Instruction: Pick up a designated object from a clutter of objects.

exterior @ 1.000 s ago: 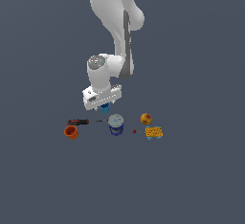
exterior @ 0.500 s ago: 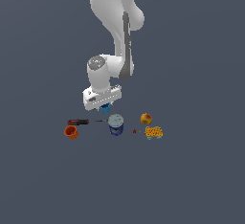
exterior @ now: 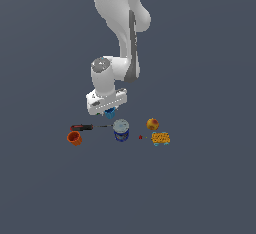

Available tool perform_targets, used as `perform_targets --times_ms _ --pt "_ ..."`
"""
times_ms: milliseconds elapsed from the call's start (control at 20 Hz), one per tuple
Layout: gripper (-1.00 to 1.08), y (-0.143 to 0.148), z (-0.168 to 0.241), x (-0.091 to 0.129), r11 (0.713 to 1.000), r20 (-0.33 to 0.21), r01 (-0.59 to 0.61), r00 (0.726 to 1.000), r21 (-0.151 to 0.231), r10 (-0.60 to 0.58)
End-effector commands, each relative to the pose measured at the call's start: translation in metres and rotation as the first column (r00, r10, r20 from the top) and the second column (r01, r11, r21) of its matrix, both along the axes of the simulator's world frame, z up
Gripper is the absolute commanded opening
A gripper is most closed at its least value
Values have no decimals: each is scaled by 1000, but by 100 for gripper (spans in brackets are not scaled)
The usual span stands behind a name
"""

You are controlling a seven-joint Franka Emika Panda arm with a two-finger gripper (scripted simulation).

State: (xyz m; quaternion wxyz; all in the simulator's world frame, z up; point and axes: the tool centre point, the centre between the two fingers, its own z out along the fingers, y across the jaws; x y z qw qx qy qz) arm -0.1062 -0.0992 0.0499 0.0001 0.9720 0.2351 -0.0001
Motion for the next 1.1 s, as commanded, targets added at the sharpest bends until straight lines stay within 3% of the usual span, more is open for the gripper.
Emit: perform_targets --times_ms 0,450,1050 --pt "-100 1 6 4 1000 1 0 1000 0 0" --pt "-100 5 50 32 1000 1 0 1000 -2 0" --pt "-100 14 146 94 1000 1 0 1000 -3 0"
